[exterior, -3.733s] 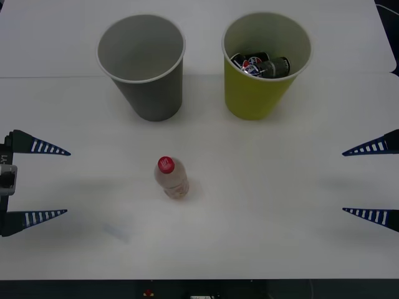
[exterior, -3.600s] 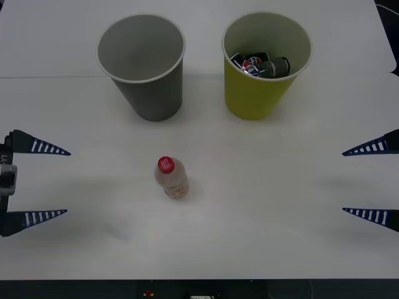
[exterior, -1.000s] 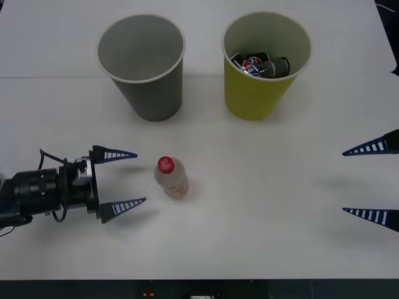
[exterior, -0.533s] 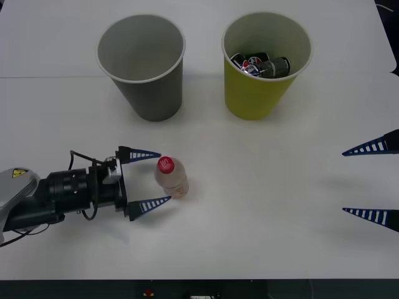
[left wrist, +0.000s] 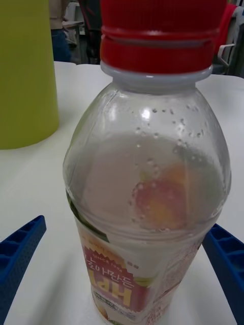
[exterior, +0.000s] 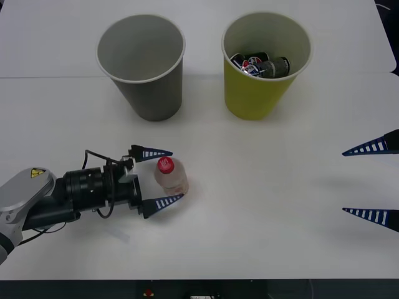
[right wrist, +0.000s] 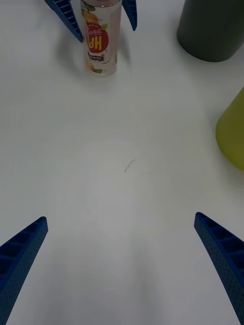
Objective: Put the can into the green bin and the plastic bottle into the gray bin
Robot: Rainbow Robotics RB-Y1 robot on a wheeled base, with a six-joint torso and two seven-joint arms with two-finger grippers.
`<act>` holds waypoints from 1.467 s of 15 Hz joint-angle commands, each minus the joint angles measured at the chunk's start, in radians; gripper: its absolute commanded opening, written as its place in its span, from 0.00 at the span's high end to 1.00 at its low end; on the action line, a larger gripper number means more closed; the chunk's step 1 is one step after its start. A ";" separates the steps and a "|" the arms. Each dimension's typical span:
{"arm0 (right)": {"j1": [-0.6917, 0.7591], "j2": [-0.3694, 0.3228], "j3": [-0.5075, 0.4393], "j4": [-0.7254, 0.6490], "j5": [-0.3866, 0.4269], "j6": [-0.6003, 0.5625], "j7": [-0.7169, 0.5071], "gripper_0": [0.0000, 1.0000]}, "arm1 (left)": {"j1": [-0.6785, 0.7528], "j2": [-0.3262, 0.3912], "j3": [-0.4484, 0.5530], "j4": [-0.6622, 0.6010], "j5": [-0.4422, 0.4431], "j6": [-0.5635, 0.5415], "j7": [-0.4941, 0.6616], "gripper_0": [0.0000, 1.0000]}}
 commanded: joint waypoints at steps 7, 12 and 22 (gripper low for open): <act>0.000 0.000 0.000 0.000 0.000 0.000 0.000 0.00 | -0.003 -0.002 -0.014 0.000 0.007 0.000 0.005 1.00; 0.000 0.000 0.000 0.000 0.000 0.000 0.000 0.00 | -0.008 0.015 -0.013 -0.032 0.005 0.000 0.035 1.00; 0.000 0.000 0.000 0.000 0.000 0.000 0.000 0.00 | 0.219 0.127 0.239 -0.457 -0.220 0.029 0.513 1.00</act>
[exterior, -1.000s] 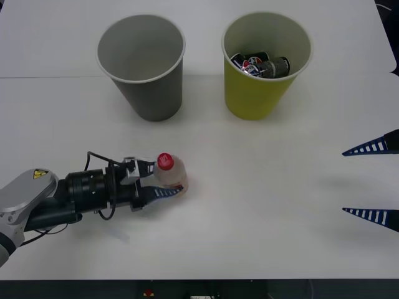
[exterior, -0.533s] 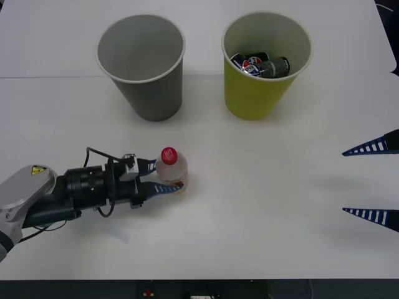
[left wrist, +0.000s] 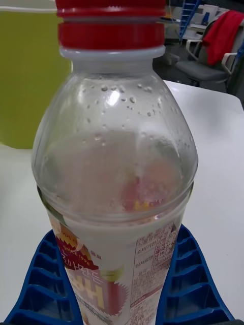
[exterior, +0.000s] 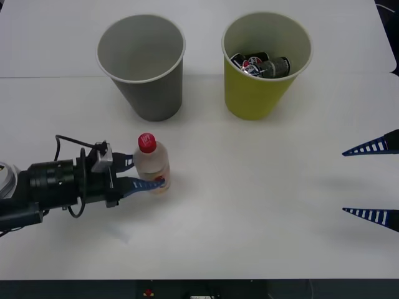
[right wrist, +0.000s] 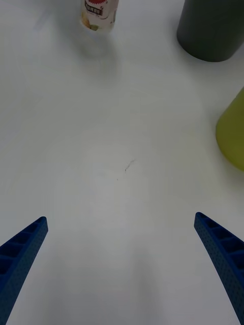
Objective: Put the can into the green bin and the plastic bottle into the gray bin
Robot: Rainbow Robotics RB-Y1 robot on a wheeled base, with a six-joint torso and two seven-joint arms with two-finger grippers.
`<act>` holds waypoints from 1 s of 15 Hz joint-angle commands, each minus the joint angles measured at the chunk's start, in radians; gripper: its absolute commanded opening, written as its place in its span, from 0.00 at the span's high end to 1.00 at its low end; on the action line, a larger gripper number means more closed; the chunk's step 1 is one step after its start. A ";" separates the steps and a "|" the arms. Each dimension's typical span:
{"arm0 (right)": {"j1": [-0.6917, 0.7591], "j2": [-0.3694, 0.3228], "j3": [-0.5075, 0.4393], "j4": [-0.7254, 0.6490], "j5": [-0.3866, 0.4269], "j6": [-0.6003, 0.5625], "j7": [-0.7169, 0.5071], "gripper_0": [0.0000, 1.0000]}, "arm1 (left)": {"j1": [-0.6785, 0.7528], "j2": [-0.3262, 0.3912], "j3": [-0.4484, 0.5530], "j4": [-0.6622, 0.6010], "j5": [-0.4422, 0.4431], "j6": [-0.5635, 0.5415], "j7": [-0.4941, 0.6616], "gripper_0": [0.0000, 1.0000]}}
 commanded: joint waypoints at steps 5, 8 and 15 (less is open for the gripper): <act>0.000 0.000 0.000 0.000 0.000 0.000 0.000 0.00 | 0.160 0.001 0.206 -0.325 -0.242 0.054 0.440 1.00; 0.000 0.000 0.000 0.000 0.000 0.000 0.000 0.00 | 0.168 0.001 0.260 -0.405 -0.288 0.052 0.617 1.00; 0.000 0.000 0.000 0.000 0.000 0.000 0.000 0.00 | 0.148 0.020 0.416 -0.643 -0.535 0.031 1.161 1.00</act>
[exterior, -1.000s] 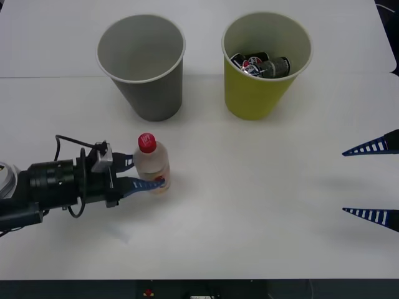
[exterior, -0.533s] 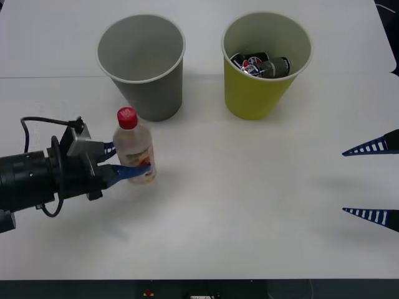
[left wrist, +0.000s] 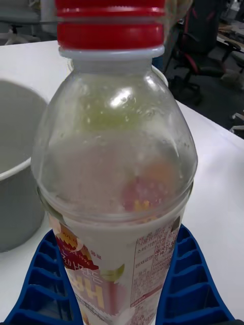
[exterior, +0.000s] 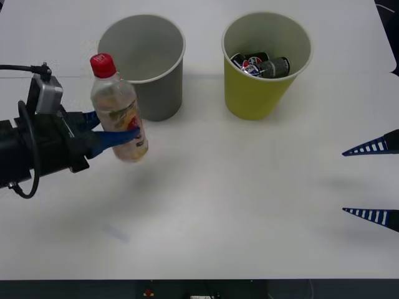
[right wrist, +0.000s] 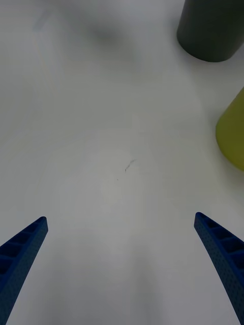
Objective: Put the can into the green bin and the plastic bottle into the gray bin
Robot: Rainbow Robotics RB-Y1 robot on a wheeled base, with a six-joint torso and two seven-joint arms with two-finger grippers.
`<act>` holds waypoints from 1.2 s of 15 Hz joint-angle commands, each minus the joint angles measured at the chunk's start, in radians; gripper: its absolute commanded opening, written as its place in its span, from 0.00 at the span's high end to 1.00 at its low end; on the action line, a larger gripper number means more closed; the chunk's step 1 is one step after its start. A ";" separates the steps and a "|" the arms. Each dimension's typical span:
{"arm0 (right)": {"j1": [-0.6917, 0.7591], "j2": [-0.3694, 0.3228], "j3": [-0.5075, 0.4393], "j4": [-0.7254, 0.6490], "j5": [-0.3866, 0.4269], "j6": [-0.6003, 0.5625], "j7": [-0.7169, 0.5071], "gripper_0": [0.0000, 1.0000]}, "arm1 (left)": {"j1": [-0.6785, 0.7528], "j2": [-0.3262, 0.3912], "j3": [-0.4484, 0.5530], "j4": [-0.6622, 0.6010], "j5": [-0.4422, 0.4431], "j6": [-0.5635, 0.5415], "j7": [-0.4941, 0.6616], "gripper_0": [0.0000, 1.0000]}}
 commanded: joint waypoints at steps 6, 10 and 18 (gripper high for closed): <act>0.000 0.000 0.000 0.000 0.000 0.000 0.000 0.00 | -0.252 0.041 0.145 -0.075 -0.169 -0.344 0.443 1.00; 0.000 0.000 0.000 0.000 0.000 0.000 0.000 0.00 | -0.499 0.104 0.098 0.097 -0.167 -0.512 0.443 1.00; 0.000 0.000 0.000 0.000 0.000 0.000 0.000 0.00 | -0.993 0.161 -0.149 0.526 -0.245 -0.679 0.441 1.00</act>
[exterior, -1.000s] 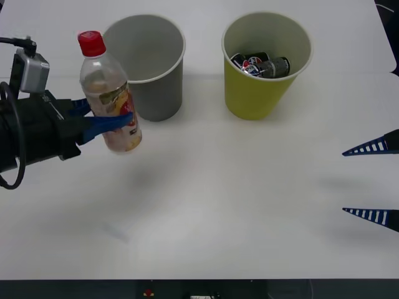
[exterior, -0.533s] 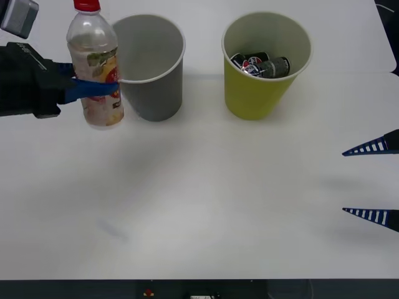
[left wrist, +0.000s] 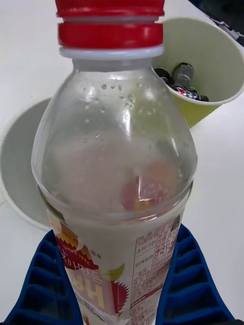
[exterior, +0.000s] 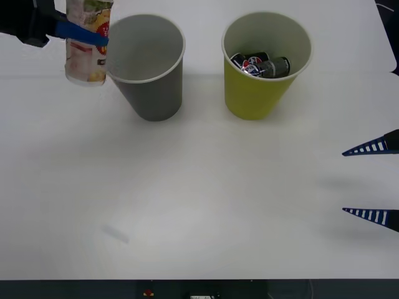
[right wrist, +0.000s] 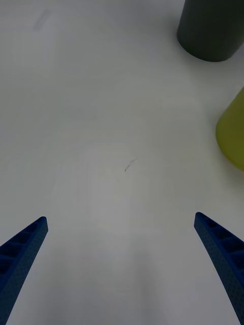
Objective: Put the can into the green bin and the plastic bottle into the gray bin
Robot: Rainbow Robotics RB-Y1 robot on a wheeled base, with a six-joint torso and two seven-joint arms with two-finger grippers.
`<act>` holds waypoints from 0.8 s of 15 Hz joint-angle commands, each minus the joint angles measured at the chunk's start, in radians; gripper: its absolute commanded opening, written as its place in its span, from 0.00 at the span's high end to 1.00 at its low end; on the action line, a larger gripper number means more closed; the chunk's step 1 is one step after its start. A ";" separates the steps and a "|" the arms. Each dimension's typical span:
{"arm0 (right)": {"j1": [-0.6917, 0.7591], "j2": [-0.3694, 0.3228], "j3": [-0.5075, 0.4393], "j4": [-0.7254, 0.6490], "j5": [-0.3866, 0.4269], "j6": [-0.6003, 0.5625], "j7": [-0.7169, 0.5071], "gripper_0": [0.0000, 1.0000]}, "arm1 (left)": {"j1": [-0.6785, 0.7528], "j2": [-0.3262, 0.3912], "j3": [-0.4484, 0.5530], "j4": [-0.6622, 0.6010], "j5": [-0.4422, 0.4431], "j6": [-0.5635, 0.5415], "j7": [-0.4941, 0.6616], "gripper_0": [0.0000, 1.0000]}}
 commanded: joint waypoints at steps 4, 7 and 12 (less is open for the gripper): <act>0.000 0.000 0.000 0.000 0.000 0.000 0.000 0.00 | -0.254 -0.069 -0.182 0.243 -0.139 0.000 -0.011 1.00; 0.000 0.000 0.000 0.000 0.000 0.000 0.000 0.00 | -0.329 -0.136 -0.237 0.326 -0.237 0.000 -0.012 1.00; 0.000 0.000 0.000 0.000 0.000 0.000 0.000 0.00 | -0.372 -0.195 -0.308 0.383 -0.342 0.031 -0.015 1.00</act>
